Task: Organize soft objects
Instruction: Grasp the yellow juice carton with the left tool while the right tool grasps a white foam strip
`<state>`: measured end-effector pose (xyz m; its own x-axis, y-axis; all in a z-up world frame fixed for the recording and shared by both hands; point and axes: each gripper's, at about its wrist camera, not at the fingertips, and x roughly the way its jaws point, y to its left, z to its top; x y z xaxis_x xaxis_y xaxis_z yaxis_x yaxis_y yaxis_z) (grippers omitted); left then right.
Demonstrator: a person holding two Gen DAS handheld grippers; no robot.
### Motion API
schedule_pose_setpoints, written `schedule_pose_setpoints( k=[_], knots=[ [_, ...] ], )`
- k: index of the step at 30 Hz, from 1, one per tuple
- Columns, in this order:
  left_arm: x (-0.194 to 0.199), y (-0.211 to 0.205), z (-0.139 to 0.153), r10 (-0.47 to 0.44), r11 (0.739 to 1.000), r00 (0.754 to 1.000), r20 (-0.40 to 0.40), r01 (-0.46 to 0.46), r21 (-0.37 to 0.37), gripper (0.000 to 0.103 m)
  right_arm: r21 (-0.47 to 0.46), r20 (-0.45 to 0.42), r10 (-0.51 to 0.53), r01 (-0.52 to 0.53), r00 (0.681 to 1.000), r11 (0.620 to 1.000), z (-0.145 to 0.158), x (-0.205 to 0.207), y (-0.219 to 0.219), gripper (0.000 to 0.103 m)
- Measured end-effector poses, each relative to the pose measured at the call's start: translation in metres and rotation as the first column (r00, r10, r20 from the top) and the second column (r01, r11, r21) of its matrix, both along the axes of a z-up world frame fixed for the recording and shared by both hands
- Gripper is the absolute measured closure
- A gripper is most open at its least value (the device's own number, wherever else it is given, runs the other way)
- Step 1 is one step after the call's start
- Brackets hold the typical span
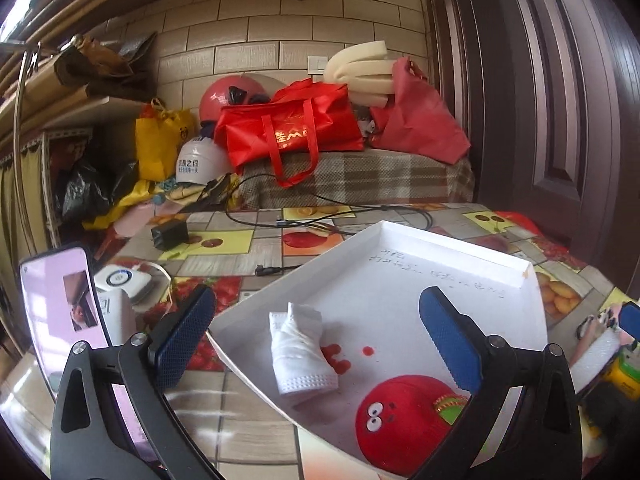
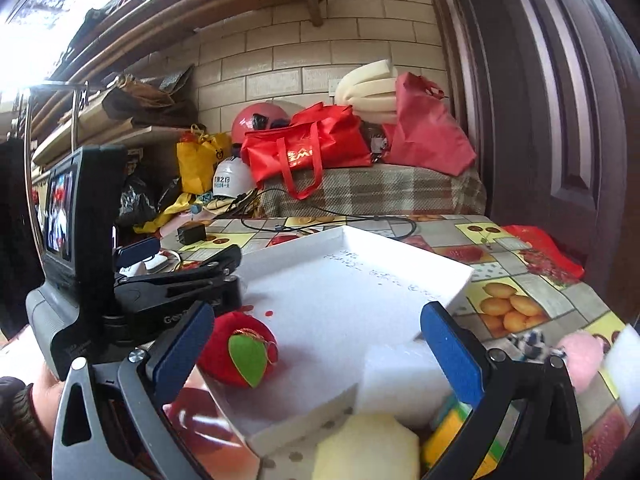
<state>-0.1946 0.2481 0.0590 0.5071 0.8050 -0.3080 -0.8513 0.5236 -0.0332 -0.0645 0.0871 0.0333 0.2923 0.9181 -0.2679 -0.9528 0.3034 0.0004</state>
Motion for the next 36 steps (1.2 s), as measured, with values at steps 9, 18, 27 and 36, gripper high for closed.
schedule_pose_setpoints(
  k=[9, 18, 27, 36],
  knots=[
    [0.005, -0.050, 0.001, -0.250, 0.968, 0.967, 0.047, 0.251, -0.019, 0.000, 0.140, -0.103, -0.285, 0.298, 0.953, 0.944, 0.023, 0.101, -0.108, 0.000],
    [0.074, -0.145, -0.005, -0.618, 0.785, 0.771, -0.155, 0.615, -0.074, 0.001, -0.069, -0.213, -0.409, 0.404, 0.887, 0.912, 0.014, 0.193, -0.161, 0.000],
    [0.118, -0.144, -0.017, -0.656, 0.752, 0.732, -0.183, 0.612, -0.244, 0.001, -0.265, -0.174, -0.378, 0.326, 0.909, 0.907, 0.001, 0.204, -0.142, 0.000],
    [0.133, -0.141, -0.021, -0.672, 0.735, 0.718, -0.179, 0.620, -0.273, 0.002, -0.376, -0.200, -0.359, 0.267, 0.912, 0.888, -0.016, 0.217, -0.123, 0.050]
  ],
)
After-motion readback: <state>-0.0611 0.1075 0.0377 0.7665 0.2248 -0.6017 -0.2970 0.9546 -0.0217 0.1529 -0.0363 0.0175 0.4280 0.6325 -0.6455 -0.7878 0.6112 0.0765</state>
